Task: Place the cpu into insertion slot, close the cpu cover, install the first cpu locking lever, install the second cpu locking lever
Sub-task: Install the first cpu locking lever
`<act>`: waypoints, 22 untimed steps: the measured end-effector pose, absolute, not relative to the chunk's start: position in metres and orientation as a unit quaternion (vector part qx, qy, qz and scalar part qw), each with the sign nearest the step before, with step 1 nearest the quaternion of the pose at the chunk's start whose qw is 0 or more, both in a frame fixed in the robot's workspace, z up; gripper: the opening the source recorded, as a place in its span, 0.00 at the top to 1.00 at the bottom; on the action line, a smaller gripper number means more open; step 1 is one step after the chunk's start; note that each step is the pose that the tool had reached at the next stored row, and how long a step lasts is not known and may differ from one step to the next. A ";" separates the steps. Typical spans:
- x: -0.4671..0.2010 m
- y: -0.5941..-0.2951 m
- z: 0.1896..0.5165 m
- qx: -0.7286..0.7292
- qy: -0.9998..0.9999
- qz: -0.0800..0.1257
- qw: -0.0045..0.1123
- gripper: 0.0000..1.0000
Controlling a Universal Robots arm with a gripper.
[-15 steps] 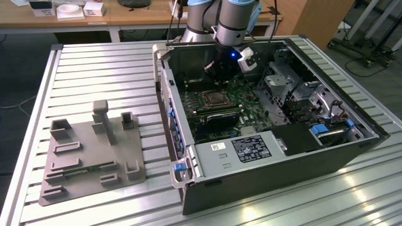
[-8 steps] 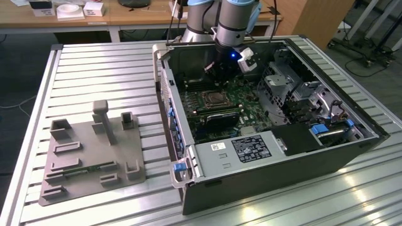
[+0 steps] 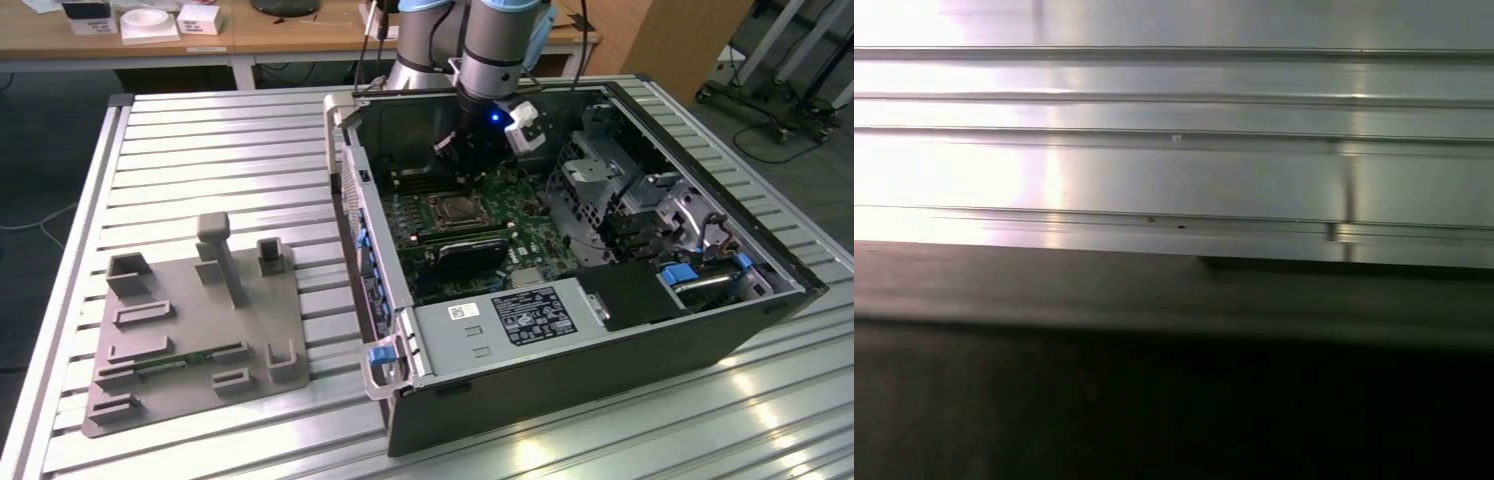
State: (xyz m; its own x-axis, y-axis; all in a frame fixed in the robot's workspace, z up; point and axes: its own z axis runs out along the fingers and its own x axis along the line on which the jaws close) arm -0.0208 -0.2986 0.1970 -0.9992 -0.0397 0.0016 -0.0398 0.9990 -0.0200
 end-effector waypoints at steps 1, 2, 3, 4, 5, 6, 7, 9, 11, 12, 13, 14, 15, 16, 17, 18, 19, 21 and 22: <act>-0.021 -0.298 0.197 0.020 -1.000 0.009 0.001 0.90; -0.021 -0.298 0.197 0.020 -1.000 0.009 0.001 0.90; -0.021 -0.297 0.197 0.020 -1.000 0.008 0.001 0.90; -0.021 -0.297 0.197 0.020 -1.000 0.007 0.001 0.90; -0.021 -0.297 0.197 0.020 -1.000 0.005 0.001 0.90; -0.021 -0.297 0.197 0.020 -1.000 0.004 0.000 0.90; -0.021 -0.296 0.197 0.020 -1.000 0.002 0.000 0.90; -0.021 -0.296 0.197 0.020 -1.000 -0.002 0.000 0.90; -0.021 -0.296 0.197 0.020 -1.000 -0.006 0.000 0.90; -0.021 -0.296 0.197 0.020 -1.000 -0.008 0.000 0.90; -0.021 -0.296 0.197 0.020 -1.000 -0.009 0.000 0.90; -0.021 -0.296 0.197 0.020 -1.000 -0.011 0.000 0.90; -0.021 -0.296 0.197 0.020 -1.000 -0.012 0.000 0.90; -0.021 -0.296 0.197 0.020 -1.000 -0.013 0.000 0.90; -0.021 -0.296 0.197 0.020 -1.000 -0.013 0.000 0.90; -0.021 -0.296 0.198 0.020 -1.000 -0.014 0.000 0.90; -0.021 -0.296 0.198 0.020 -1.000 -0.014 0.000 0.90; -0.021 -0.296 0.199 0.020 -1.000 -0.014 0.000 0.90; -0.021 -0.296 0.200 0.020 -1.000 -0.014 0.000 0.90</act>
State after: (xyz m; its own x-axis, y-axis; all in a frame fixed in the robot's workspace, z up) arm -0.0208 -0.2961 0.1998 -0.9992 -0.0398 -0.0005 -0.0398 0.9988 0.0279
